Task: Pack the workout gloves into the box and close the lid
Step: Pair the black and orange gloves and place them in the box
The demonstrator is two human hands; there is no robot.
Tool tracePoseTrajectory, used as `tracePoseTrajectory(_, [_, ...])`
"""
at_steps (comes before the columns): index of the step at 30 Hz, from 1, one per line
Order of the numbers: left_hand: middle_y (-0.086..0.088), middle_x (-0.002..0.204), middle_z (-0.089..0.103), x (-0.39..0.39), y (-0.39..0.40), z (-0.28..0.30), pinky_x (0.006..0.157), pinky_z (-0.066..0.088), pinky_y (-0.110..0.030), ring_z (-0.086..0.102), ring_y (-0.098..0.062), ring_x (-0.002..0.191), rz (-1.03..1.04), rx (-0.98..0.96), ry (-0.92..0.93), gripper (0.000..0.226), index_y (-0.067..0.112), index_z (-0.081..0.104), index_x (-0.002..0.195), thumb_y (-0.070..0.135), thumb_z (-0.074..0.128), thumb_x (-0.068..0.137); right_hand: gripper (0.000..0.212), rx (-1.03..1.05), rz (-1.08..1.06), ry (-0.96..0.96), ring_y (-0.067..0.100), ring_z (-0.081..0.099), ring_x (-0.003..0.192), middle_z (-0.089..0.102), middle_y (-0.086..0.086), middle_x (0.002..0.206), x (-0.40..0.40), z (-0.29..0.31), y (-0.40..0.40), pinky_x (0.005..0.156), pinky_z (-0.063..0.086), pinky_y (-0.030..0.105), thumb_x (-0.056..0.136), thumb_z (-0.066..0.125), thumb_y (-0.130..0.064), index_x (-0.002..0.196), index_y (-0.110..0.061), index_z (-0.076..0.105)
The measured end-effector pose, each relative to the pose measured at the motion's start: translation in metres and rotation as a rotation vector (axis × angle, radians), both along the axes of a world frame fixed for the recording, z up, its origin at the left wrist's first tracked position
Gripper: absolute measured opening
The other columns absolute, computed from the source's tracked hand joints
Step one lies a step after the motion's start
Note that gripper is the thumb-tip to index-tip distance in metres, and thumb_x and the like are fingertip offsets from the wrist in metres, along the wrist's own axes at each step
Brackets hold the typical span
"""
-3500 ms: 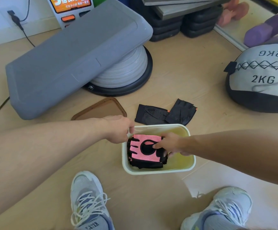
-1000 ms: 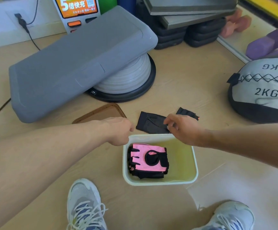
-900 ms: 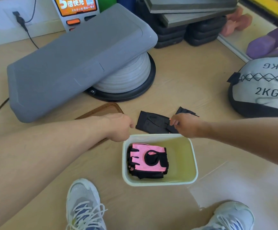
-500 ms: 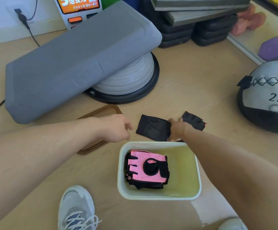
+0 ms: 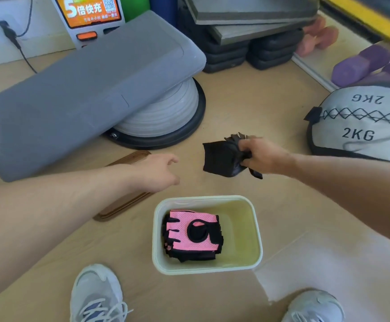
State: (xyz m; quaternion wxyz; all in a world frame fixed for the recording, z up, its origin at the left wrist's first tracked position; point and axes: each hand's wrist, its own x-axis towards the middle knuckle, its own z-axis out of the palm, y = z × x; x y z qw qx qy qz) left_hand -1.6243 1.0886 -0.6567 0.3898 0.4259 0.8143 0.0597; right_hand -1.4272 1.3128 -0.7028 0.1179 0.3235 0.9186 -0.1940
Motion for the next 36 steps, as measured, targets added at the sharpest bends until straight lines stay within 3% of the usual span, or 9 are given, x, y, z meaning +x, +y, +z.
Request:
tracePoseTrajectory(5, [0.009, 0.161, 0.033, 0.013, -0.006, 0.023, 0.115, 0.034, -0.033, 0.037, -0.013, 0.144, 0.137, 0.272, -0.133, 0.125, 0.032, 0.015, 0.160, 0.055, 0.089, 0.063, 0.024, 0.001, 0.124, 0.109, 0.017, 0.054, 0.078, 0.054, -0.007, 0.087, 0.015, 0.091, -0.030, 0.068, 0.045, 0.030, 0.079, 0.080, -0.020, 0.084, -0.015, 0.057])
tracePoseTrajectory(9, [0.010, 0.108, 0.076, 0.023, -0.004, 0.041, 0.077, 0.050, -0.010, 0.069, -0.012, 0.103, 0.166, 0.287, -0.333, 0.052, 0.029, 0.070, 0.122, 0.042, 0.087, 0.075, 0.025, -0.116, 0.105, 0.133, 0.007, 0.058, 0.080, 0.060, -0.011, 0.090, 0.025, 0.117, -0.070, 0.067, 0.048, 0.024, 0.078, 0.083, -0.027, 0.085, -0.023, 0.060])
tracePoseTrajectory(13, [-0.002, 0.097, 0.081, 0.032, -0.013, 0.035, 0.090, 0.059, -0.034, 0.076, -0.023, 0.095, 0.171, 0.269, -0.489, 0.018, 0.015, 0.079, 0.102, 0.029, 0.073, 0.092, 0.043, -0.293, -0.114, 0.171, 0.014, 0.063, 0.081, 0.065, -0.008, 0.100, 0.031, 0.090, -0.081, 0.060, 0.047, 0.017, 0.068, 0.093, -0.024, 0.099, -0.023, 0.063])
tracePoseTrajectory(16, [0.000, 0.104, 0.079, 0.024, -0.021, 0.019, 0.091, 0.059, -0.035, 0.075, -0.019, 0.098, 0.240, 0.289, -0.389, 0.017, 0.019, 0.075, 0.108, 0.028, 0.066, 0.097, 0.051, -0.435, -0.269, 0.196, 0.010, 0.059, 0.077, 0.059, -0.006, 0.111, 0.041, 0.073, -0.078, 0.053, 0.042, 0.007, 0.067, 0.094, -0.019, 0.109, -0.024, 0.066])
tracePoseTrajectory(22, [0.002, 0.107, 0.076, 0.009, -0.028, 0.008, 0.086, 0.055, -0.030, 0.071, -0.019, 0.101, 0.319, 0.325, -0.334, 0.019, 0.023, 0.069, 0.111, 0.013, 0.056, 0.102, 0.047, -0.423, -0.473, 0.354, 0.012, 0.070, 0.086, 0.065, -0.007, 0.114, 0.045, 0.076, -0.090, 0.071, 0.053, 0.024, 0.073, 0.090, -0.023, 0.112, -0.031, 0.065])
tracePoseTrajectory(25, [0.003, 0.113, 0.077, 0.017, -0.023, 0.010, 0.104, 0.051, -0.042, 0.071, -0.020, 0.110, 0.335, 0.330, -0.457, 0.031, 0.028, 0.071, 0.118, 0.010, 0.052, 0.103, 0.047, -0.416, -0.459, 0.453, 0.008, 0.070, 0.083, 0.067, -0.012, 0.106, 0.036, 0.087, -0.117, 0.065, 0.052, 0.020, 0.071, 0.090, -0.034, 0.111, -0.032, 0.065])
tracePoseTrajectory(28, [-0.005, 0.116, 0.077, 0.038, -0.013, 0.013, 0.102, 0.052, -0.045, 0.071, -0.023, 0.109, 0.413, 0.316, -0.658, 0.031, 0.025, 0.069, 0.122, 0.011, 0.047, 0.105, 0.056, -0.604, -0.348, 0.507, 0.008, 0.072, 0.093, 0.067, -0.010, 0.117, 0.025, 0.088, -0.141, 0.085, 0.059, 0.026, 0.074, 0.087, -0.035, 0.124, -0.032, 0.063])
tracePoseTrajectory(33, [-0.016, 0.125, 0.072, 0.041, -0.010, 0.022, 0.106, 0.050, -0.049, 0.068, -0.033, 0.115, 0.693, 0.303, -0.983, 0.038, 0.010, 0.068, 0.128, 0.033, 0.054, 0.100, 0.067, -0.709, -0.152, 0.534, 0.005, 0.063, 0.120, 0.056, -0.010, 0.140, 0.027, 0.081, -0.145, 0.102, 0.051, 0.022, 0.097, 0.062, -0.002, 0.151, -0.033, 0.038])
tracePoseTrajectory(36, [-0.015, 0.120, 0.074, 0.031, -0.013, 0.023, 0.106, 0.049, -0.050, 0.068, -0.035, 0.116, 0.586, 0.325, -0.948, 0.030, 0.011, 0.069, 0.125, 0.019, 0.062, 0.097, 0.052, -0.646, -0.223, 0.658, 0.006, 0.071, 0.105, 0.068, -0.010, 0.125, 0.030, 0.078, -0.144, 0.091, 0.055, 0.022, 0.096, 0.060, 0.005, 0.133, -0.031, 0.057])
